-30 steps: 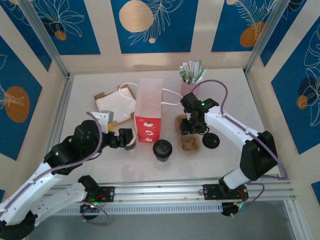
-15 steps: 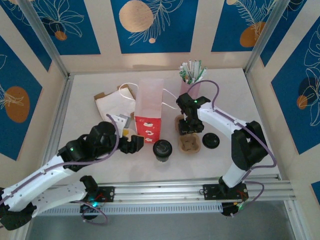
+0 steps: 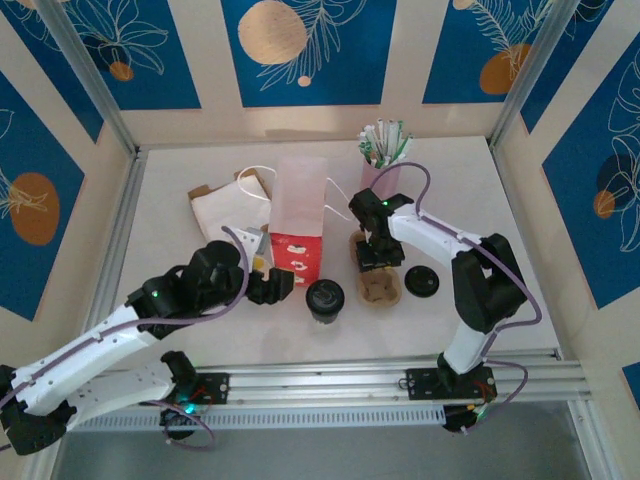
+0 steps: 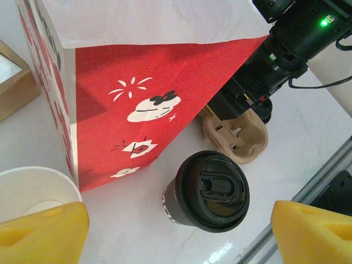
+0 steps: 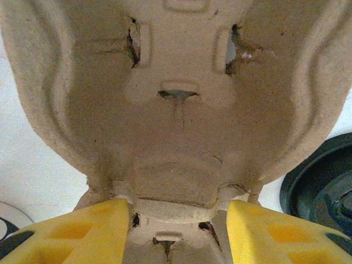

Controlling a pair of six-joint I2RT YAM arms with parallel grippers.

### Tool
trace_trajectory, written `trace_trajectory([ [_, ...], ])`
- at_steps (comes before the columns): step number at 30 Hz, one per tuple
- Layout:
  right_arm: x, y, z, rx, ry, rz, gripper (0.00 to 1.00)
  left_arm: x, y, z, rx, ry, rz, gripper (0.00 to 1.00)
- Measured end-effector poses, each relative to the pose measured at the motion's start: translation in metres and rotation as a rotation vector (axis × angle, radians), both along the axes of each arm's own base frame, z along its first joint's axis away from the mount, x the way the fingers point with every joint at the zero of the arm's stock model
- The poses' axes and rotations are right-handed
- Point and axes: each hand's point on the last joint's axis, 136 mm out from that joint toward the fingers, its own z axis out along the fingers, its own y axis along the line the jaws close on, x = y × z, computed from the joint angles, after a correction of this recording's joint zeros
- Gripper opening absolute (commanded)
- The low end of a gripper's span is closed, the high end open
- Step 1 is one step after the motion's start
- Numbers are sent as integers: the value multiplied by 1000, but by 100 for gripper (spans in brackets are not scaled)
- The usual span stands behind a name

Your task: Pack the takeout coffee

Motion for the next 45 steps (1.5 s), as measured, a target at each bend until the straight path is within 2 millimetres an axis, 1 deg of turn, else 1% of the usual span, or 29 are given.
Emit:
trace_trajectory([
  [13, 7, 2, -3, -9, -11, 3, 50, 3, -4, 0, -3, -2, 0, 86],
  [26, 8, 2, -2, -6, -14, 7, 43, 4, -6, -4, 5, 4, 0, 86],
  [34, 8, 2, -1, -7, -14, 6, 41, 5, -7, -4, 4, 3, 0, 86],
  [38, 6, 1, 3, -4, -18, 7, 41, 6, -9, -5, 8, 6, -1, 86],
  [45, 4, 0, 17, 13, -46, 6, 42, 7, -14, -10, 18, 16, -9, 86],
])
